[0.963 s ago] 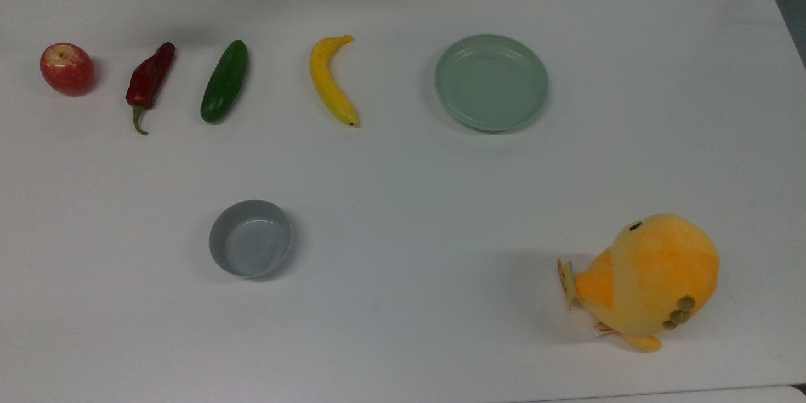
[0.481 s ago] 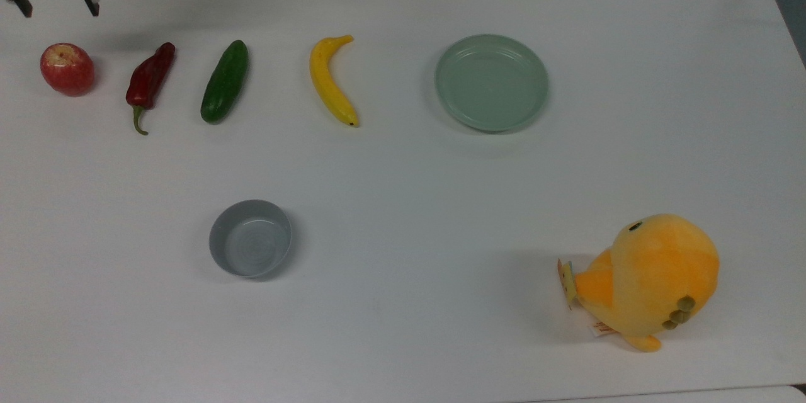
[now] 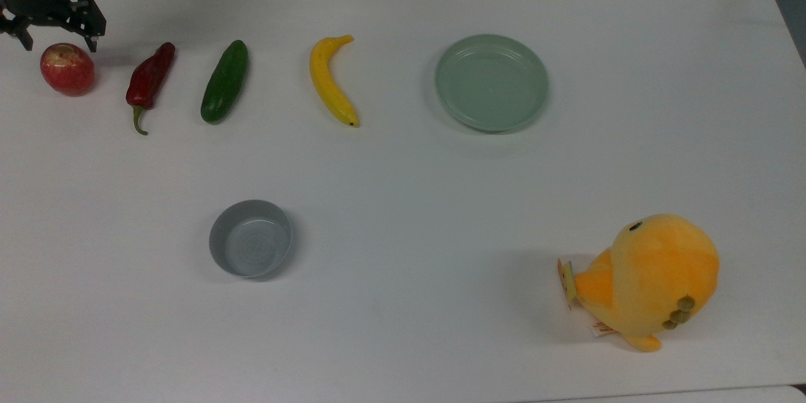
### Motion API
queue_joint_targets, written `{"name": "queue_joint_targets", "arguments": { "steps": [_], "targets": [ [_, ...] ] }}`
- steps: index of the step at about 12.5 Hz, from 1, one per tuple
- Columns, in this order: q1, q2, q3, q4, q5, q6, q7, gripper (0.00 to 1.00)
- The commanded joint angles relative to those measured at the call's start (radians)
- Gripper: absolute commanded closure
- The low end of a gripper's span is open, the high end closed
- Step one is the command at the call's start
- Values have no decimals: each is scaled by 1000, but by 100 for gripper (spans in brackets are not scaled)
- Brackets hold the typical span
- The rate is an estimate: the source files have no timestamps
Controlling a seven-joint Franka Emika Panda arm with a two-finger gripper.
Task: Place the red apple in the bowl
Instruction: 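Move the open gripper over the red apple and lower it, then close the gripper around the red apple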
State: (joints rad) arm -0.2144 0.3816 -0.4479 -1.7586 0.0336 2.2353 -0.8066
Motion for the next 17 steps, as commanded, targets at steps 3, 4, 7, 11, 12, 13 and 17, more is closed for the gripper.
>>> {"name": "queue_joint_targets", "arguments": {
  "steps": [3,4,7,11,12,13,17],
  "targets": [
    [-6,25,0,-59,2,144,-23,0],
    [-6,34,2,-67,-1,167,-22,0],
    [-6,48,5,-84,-1,194,-20,0],
    [-6,46,6,-96,-4,204,-23,77],
    [-6,43,6,-96,-4,198,-23,89],
    [-6,40,6,-94,-4,196,-23,91],
    [6,-13,8,-79,-1,170,-19,91]
  ]
}}
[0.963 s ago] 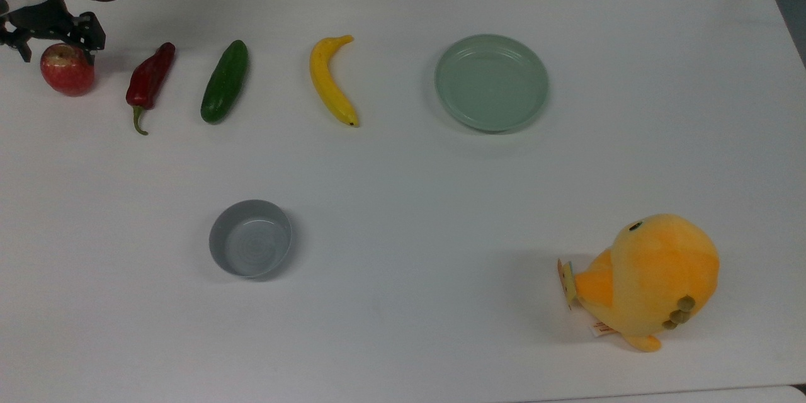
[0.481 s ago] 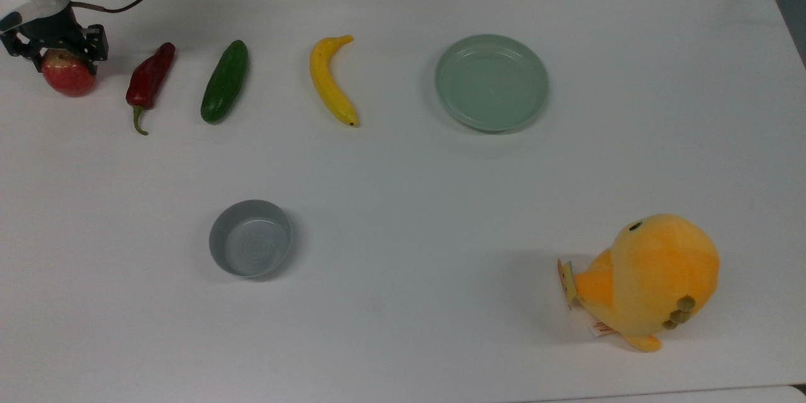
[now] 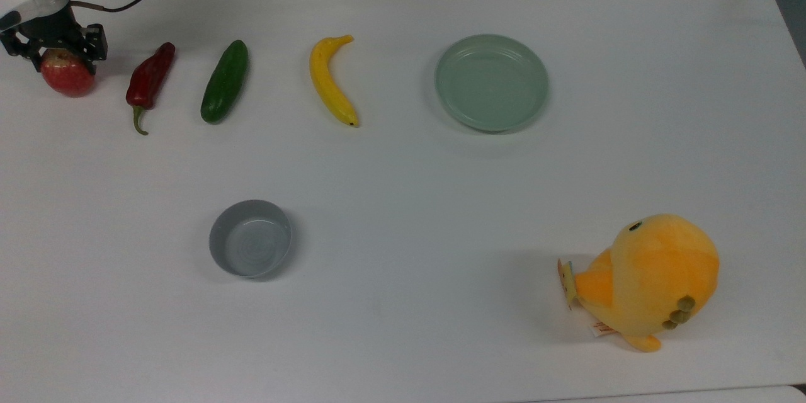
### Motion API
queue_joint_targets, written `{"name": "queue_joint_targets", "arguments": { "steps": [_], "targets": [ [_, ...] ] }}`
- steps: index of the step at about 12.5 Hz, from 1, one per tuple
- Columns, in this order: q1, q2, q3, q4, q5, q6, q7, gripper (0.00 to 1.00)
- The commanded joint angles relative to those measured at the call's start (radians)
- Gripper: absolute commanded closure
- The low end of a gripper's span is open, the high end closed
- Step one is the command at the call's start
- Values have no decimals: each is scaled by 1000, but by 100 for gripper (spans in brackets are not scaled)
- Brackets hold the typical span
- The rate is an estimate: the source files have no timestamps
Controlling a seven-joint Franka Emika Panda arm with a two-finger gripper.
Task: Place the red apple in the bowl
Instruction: 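Close the gripper around the red apple, then lift the red apple and carry it over the grey bowl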
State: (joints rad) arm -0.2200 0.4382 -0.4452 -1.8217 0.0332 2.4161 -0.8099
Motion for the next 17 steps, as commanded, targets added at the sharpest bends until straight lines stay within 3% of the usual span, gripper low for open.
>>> {"name": "queue_joint_targets", "arguments": {
  "steps": [1,5,8,12,17],
  "targets": [
    [14,-90,6,-1,5,-40,-15,91],
    [39,-131,40,117,45,-207,9,91],
    [86,-130,57,286,109,-401,144,91],
    [96,-116,155,378,120,-446,355,91],
    [97,-87,288,398,109,-414,487,90]
  ]
}}
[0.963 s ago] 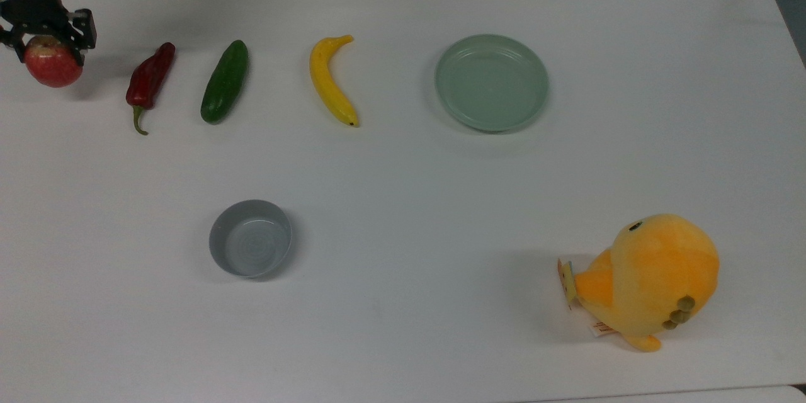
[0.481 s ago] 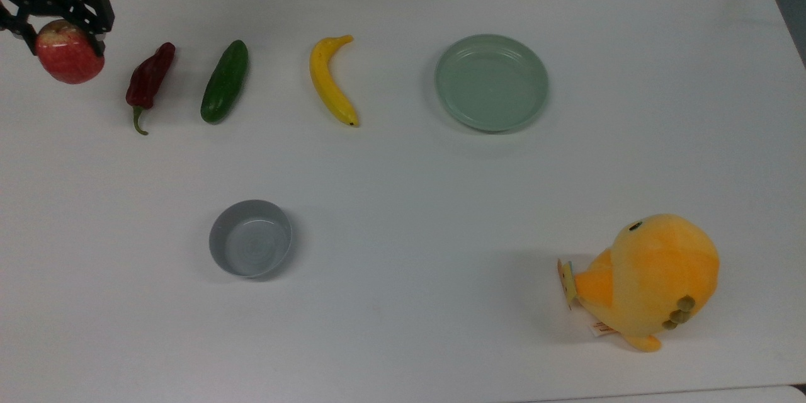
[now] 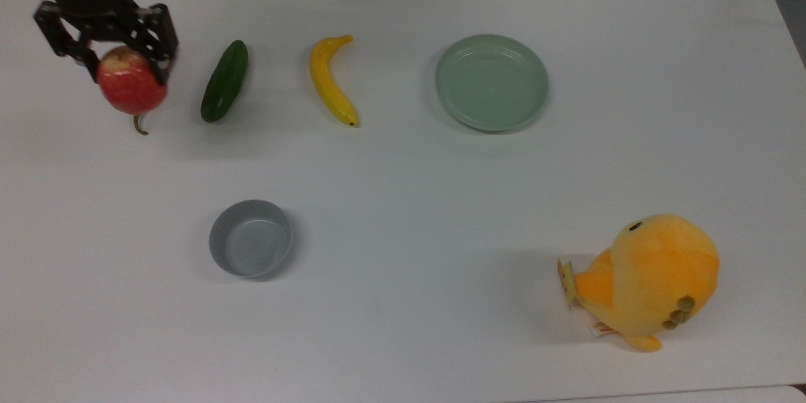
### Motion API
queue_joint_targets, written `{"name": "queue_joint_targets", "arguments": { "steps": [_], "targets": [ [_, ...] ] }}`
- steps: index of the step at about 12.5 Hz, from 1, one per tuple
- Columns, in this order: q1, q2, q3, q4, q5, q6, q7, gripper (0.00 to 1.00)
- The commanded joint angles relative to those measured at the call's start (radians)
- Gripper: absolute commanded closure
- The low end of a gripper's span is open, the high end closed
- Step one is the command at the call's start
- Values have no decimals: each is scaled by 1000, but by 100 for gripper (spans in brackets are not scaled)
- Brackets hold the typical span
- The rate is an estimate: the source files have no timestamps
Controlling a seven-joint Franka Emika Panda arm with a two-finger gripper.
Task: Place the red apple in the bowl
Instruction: 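Lift the red apple and carry it over the grey bowl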
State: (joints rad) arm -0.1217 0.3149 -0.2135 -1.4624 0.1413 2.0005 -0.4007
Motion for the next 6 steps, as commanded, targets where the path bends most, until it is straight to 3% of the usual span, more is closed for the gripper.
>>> {"name": "queue_joint_targets", "arguments": {
  "steps": [1,6],
  "targets": [
    [16,58,65,50,0,33,130,90],
    [92,153,68,51,-2,242,210,90]
  ]
}}
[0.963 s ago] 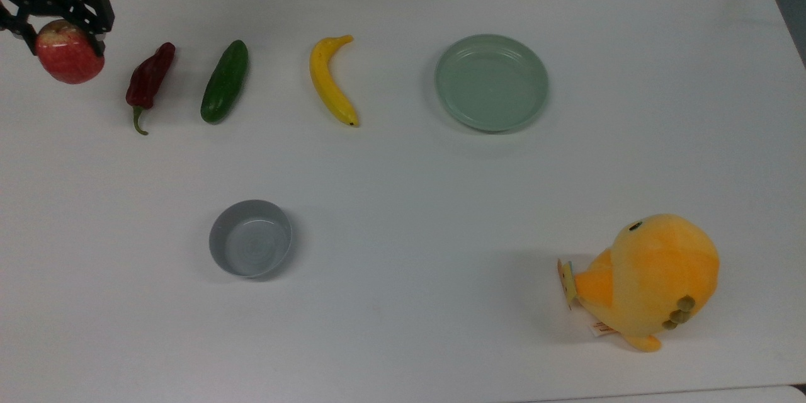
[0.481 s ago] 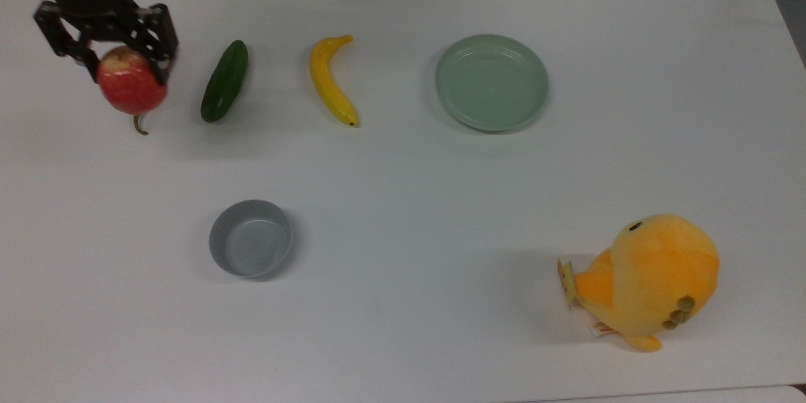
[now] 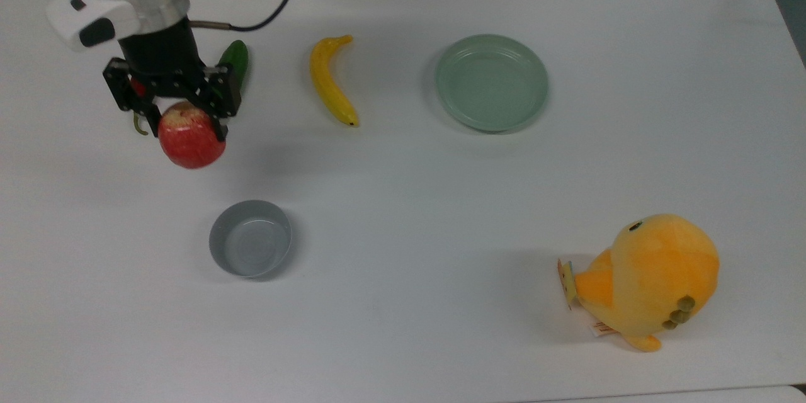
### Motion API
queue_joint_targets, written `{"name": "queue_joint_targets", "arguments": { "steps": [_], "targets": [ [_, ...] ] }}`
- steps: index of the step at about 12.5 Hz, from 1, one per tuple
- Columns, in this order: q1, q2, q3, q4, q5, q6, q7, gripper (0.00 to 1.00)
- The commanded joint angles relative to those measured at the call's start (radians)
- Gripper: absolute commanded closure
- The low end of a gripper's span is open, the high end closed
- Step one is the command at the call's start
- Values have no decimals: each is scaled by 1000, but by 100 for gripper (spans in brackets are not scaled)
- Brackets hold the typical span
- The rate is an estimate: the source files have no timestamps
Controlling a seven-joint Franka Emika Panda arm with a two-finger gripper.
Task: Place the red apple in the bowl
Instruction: 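Lift the red apple and carry it over the grey bowl, then lower the apple into the grey bowl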
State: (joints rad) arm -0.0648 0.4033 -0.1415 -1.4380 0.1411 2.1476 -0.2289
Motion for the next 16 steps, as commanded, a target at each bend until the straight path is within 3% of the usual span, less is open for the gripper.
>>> {"name": "queue_joint_targets", "arguments": {
  "steps": [1,9,16],
  "targets": [
    [46,92,-4,27,-3,148,52,90],
    [91,232,-4,18,-5,369,53,90],
    [91,249,-4,-7,-26,383,52,85]
  ]
}}
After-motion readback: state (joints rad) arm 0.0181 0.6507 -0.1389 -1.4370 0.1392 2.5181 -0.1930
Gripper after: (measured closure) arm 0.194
